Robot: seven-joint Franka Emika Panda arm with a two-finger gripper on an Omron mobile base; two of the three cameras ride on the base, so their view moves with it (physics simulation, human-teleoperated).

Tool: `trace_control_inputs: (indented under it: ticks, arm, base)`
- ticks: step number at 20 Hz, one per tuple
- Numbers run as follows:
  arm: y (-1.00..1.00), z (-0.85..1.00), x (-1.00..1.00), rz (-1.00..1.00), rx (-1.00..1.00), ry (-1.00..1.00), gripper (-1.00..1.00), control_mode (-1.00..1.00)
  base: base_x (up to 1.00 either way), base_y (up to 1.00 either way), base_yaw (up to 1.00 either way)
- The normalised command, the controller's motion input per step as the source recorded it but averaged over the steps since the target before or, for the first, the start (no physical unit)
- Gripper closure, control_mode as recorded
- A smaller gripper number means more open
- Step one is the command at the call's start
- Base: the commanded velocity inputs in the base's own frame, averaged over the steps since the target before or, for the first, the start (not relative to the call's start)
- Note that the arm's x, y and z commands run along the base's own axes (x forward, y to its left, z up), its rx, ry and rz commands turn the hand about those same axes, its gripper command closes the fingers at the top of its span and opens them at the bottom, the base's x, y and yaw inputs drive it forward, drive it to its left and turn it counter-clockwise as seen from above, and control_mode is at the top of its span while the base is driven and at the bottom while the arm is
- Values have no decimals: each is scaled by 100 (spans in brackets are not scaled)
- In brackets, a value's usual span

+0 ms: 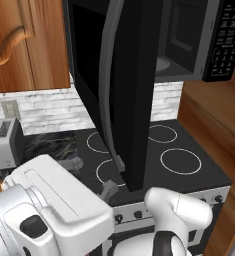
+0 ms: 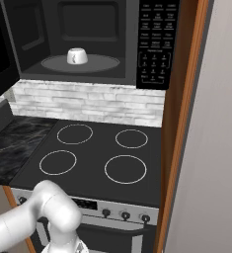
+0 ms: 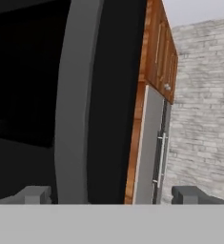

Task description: Pick the mug from the counter and place it inside the microwave. Then close the microwave.

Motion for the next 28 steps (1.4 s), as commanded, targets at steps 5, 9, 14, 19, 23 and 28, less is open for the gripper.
trace_control_inputs:
  ticks: [5, 9, 14, 19, 23, 28]
  arm:
    - [0, 0, 32, 0, 0, 6, -100, -100]
    - [8, 0, 29, 0, 0, 5, -100, -100]
    - [11, 0, 30, 0, 0, 4, -100, -100]
    - [2, 0, 25, 0, 0, 1, -100, -100]
    - [-9, 3, 0, 0, 0, 0, -100, -100]
    - [-16, 9, -20, 0, 0, 0, -100, -100]
  base:
    - [0, 0, 0]
    - [0, 0, 0]
    - [0, 0, 0]
    - [0, 0, 0]
    - [0, 0, 0]
    - [0, 0, 0]
